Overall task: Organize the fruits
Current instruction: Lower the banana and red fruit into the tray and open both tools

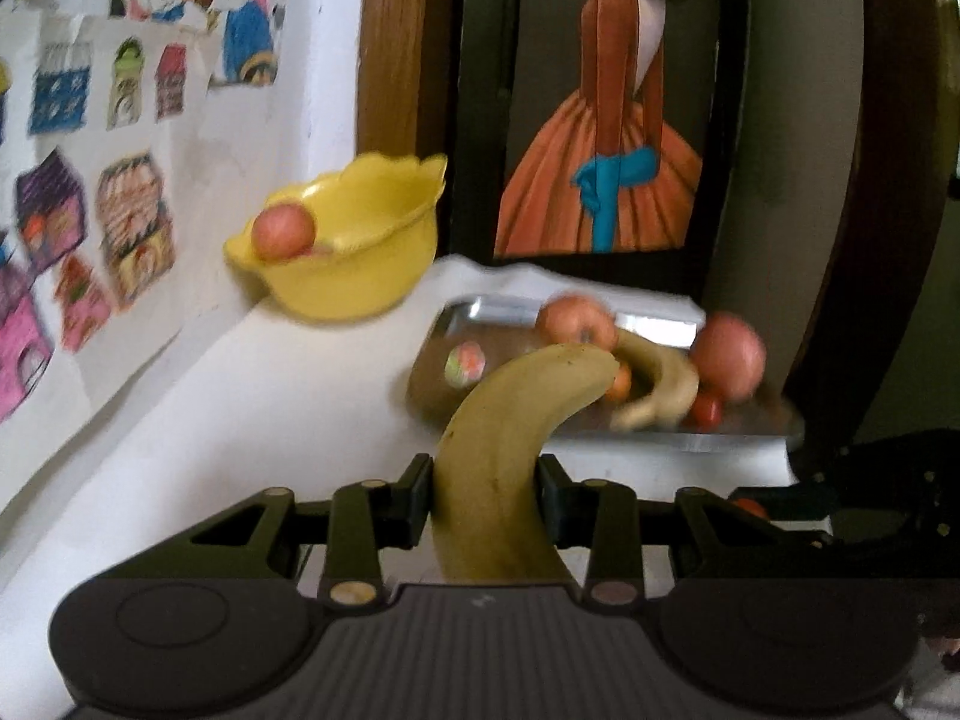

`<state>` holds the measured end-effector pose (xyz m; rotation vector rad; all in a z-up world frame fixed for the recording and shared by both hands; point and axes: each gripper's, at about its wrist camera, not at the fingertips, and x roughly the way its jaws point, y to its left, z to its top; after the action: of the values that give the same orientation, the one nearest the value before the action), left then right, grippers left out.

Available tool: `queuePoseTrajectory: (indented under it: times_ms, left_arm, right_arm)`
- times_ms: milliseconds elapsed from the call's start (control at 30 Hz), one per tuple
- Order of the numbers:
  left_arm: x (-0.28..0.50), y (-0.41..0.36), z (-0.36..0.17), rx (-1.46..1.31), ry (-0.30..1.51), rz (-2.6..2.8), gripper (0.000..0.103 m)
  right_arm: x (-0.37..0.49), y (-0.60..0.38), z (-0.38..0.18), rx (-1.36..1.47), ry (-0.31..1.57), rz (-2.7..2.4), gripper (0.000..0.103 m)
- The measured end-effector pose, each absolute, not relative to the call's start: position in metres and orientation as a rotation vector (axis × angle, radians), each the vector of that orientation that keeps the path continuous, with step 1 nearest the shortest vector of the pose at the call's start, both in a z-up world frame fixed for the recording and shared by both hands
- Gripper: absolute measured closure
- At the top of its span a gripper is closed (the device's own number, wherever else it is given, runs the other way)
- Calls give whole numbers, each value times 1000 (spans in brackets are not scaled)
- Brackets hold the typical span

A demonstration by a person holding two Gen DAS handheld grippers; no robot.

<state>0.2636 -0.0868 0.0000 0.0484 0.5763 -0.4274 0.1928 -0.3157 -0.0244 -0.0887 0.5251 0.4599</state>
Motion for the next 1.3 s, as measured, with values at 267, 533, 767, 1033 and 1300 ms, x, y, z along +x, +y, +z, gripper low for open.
queuePoseTrajectory:
  times_ms: [267, 533, 767, 1033, 1300]
  left_arm:
    - [325, -133, 17, -34, 458, -423, 63]
    - [382, -174, -1, -27, 490, -436, 69]
    - [406, -176, -26, -58, 509, -410, 68]
    - [397, -181, -27, -5, 472, -400, 67]
    - [391, -180, -24, -20, 458, -403, 51]
  right_arm:
    - [250, -343, -8, -155, 423, 342, 77]
    - [303, -354, -25, -192, 438, 291, 76]
    - [322, -357, -39, -229, 458, 284, 76]
    - [322, -355, -42, -251, 433, 277, 73]
    - [317, -357, -42, -220, 413, 269, 63]
